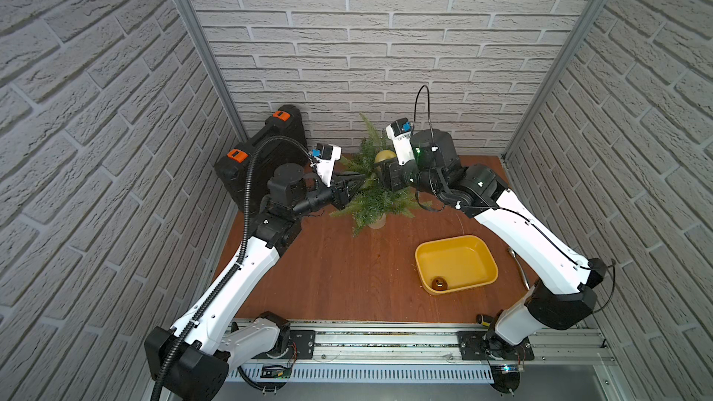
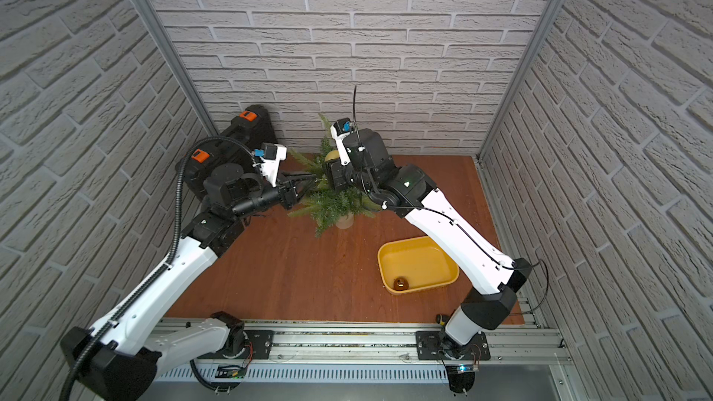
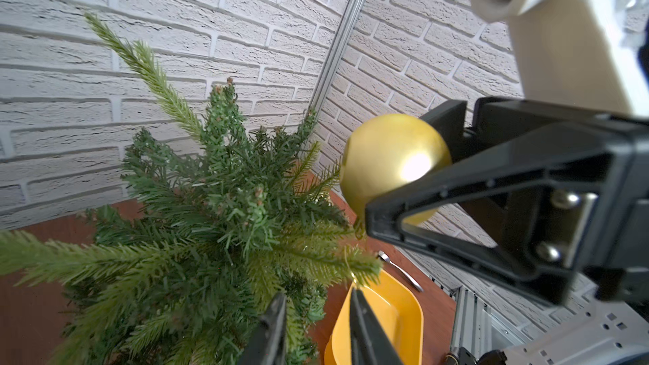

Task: Decorate the small christmas tree with ornaments
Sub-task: Hang an ornament on the christmas tree.

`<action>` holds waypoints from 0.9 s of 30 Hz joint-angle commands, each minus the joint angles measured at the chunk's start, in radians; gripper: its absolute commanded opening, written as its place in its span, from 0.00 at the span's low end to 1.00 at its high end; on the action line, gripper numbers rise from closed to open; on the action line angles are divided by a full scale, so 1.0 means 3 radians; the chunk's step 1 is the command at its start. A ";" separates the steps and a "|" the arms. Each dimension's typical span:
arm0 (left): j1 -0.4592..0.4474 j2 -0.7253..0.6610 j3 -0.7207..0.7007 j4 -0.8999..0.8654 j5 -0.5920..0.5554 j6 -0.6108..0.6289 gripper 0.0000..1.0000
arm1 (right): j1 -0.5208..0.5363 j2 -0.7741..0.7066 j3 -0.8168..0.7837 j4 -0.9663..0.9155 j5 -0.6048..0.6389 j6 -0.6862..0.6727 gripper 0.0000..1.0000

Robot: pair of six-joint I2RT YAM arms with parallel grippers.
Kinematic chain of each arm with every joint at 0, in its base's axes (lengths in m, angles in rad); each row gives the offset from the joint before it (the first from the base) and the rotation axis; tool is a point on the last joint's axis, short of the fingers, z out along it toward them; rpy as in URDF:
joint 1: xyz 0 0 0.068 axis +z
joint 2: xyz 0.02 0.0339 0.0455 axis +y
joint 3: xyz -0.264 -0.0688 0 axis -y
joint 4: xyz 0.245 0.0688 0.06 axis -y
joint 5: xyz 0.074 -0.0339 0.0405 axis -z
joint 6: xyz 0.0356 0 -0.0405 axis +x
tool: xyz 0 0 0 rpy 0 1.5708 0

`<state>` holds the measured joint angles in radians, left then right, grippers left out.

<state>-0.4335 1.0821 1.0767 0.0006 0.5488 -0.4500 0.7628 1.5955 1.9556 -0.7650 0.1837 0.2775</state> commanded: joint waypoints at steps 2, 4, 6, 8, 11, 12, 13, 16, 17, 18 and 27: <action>-0.0013 -0.0125 -0.0104 0.0256 0.0106 -0.0068 0.41 | -0.0011 -0.0159 -0.0080 0.0228 -0.0048 0.0080 0.49; -0.0015 -0.0115 -0.0116 0.0282 0.0180 -0.0097 0.43 | -0.0014 -0.0169 -0.0104 0.0253 -0.0084 0.0102 0.48; -0.0017 -0.0086 -0.0116 0.0317 0.0228 -0.0128 0.44 | -0.0011 -0.0169 -0.0120 0.0268 -0.0106 0.0118 0.48; -0.0020 -0.0040 -0.0106 0.0341 0.0261 -0.0150 0.45 | -0.0011 -0.0164 -0.0119 0.0268 -0.0117 0.0123 0.48; -0.0031 0.0035 -0.0063 0.0322 0.0272 -0.0157 0.43 | -0.0011 -0.0158 -0.0122 0.0265 -0.0121 0.0133 0.48; -0.0032 0.0056 -0.0052 0.0311 0.0275 -0.0157 0.41 | -0.0011 -0.0159 -0.0123 0.0271 -0.0116 0.0133 0.48; -0.0030 0.0076 -0.0042 0.0306 0.0281 -0.0152 0.38 | -0.0011 -0.0155 -0.0118 0.0269 -0.0121 0.0133 0.48; -0.0028 0.0109 -0.0030 0.0302 0.0274 -0.0156 0.25 | -0.0011 -0.0146 -0.0108 0.0265 -0.0125 0.0133 0.48; -0.0029 0.0110 -0.0030 0.0307 0.0252 -0.0162 0.22 | -0.0011 -0.0144 -0.0109 0.0266 -0.0126 0.0133 0.48; -0.0032 0.0109 -0.0025 0.0302 0.0222 -0.0162 0.19 | -0.0011 -0.0144 -0.0107 0.0266 -0.0129 0.0138 0.48; -0.0007 0.0144 -0.0024 0.0581 0.0326 -0.0309 0.00 | -0.0011 -0.0151 -0.0122 0.0243 -0.0152 0.0154 0.48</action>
<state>-0.4362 1.1213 1.0554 0.0795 0.6167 -0.5209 0.7628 1.5707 1.9240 -0.7334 0.1493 0.3099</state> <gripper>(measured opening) 0.050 0.596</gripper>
